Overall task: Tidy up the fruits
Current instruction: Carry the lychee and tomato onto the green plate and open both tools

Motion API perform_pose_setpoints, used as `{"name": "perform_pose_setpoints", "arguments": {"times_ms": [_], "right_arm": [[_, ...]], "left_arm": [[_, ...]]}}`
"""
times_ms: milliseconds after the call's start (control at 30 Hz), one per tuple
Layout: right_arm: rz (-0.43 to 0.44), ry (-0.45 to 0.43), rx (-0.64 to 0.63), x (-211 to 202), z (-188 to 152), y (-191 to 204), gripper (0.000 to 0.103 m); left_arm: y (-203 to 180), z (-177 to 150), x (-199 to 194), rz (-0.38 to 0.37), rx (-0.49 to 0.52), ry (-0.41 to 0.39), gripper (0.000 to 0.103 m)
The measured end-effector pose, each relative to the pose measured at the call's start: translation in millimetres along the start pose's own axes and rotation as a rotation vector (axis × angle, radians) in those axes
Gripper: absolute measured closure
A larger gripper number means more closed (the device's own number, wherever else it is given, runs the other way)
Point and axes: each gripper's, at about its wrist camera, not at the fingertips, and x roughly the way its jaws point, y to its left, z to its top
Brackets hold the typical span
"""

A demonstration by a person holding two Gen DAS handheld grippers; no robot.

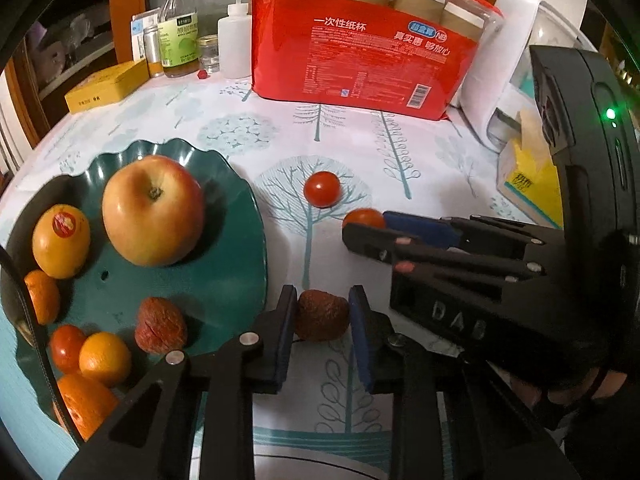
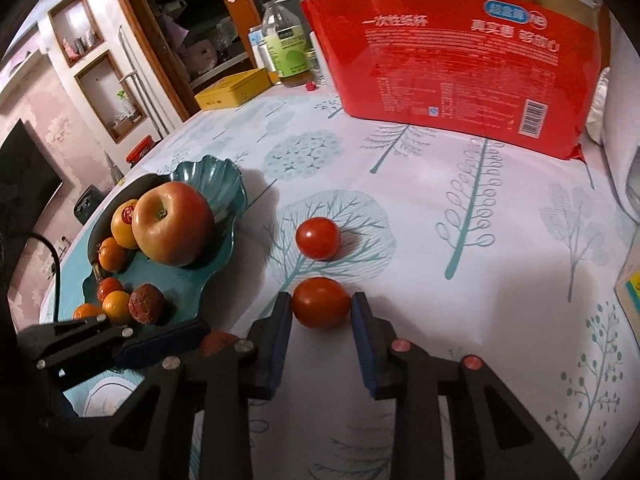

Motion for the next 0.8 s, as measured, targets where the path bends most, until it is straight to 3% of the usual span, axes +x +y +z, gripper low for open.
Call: {"name": "perform_pose_setpoints", "arguments": {"times_ms": [433, 800], "right_arm": [[-0.061, -0.017, 0.067, -28.0, -7.5, -7.6, 0.073], [-0.095, -0.025, 0.083, -51.3, -14.3, 14.7, 0.073]], "left_arm": [[-9.0, -7.5, -27.1, -0.098, 0.017, -0.037, 0.078], [13.7, -10.3, -72.4, -0.137, -0.011, -0.068, 0.078]]}}
